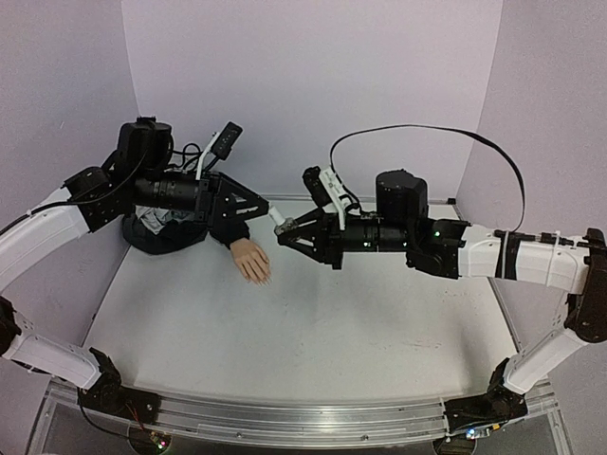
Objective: Paint the nails
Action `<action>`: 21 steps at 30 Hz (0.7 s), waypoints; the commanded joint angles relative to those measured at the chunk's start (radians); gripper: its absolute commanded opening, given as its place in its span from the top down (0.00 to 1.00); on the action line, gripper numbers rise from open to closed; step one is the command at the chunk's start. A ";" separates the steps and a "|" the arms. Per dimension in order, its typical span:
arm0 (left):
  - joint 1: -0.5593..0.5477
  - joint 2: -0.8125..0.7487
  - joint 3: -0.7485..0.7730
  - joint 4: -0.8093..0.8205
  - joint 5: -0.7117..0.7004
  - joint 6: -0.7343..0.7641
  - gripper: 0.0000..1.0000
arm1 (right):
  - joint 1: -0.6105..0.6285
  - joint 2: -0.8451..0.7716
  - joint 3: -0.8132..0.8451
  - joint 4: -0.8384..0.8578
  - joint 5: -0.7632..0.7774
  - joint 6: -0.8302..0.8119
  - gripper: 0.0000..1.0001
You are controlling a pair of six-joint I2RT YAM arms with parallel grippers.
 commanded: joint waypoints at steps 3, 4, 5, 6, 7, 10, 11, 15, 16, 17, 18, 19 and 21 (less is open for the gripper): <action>0.001 0.016 0.048 -0.109 -0.056 -0.067 0.26 | 0.036 0.007 0.070 -0.036 0.209 -0.093 1.00; 0.001 0.023 0.051 -0.106 -0.052 -0.079 0.28 | 0.042 0.013 0.073 -0.036 0.224 -0.097 1.00; 0.001 0.034 0.056 -0.105 -0.047 -0.090 0.31 | 0.047 0.021 0.076 -0.037 0.237 -0.100 1.00; 0.001 0.045 0.061 -0.104 -0.037 -0.098 0.34 | 0.051 0.031 0.081 -0.040 0.244 -0.103 1.00; 0.000 0.055 0.065 -0.105 -0.027 -0.102 0.36 | 0.056 0.040 0.088 -0.044 0.251 -0.107 1.00; 0.001 0.080 0.074 -0.100 -0.013 -0.116 0.40 | 0.070 0.065 0.106 -0.060 0.266 -0.118 1.00; 0.000 0.089 0.077 -0.099 -0.005 -0.116 0.44 | 0.074 0.069 0.108 -0.062 0.268 -0.120 1.00; -0.001 0.104 0.078 -0.098 0.013 -0.113 0.63 | 0.079 0.071 0.110 -0.061 0.273 -0.124 1.00; -0.001 0.104 0.076 -0.098 0.012 -0.113 0.68 | 0.080 0.071 0.110 -0.062 0.277 -0.124 1.00; -0.001 0.103 0.073 -0.098 0.012 -0.113 0.72 | 0.080 0.070 0.109 -0.061 0.284 -0.123 1.00; -0.001 0.105 0.071 -0.098 0.016 -0.113 0.74 | 0.080 0.070 0.109 -0.061 0.293 -0.120 1.00; -0.001 0.106 0.071 -0.098 0.019 -0.115 0.76 | 0.081 0.070 0.110 -0.056 0.301 -0.115 1.00; -0.002 0.106 0.067 -0.097 0.018 -0.121 0.78 | 0.081 0.072 0.110 -0.040 0.307 -0.098 1.00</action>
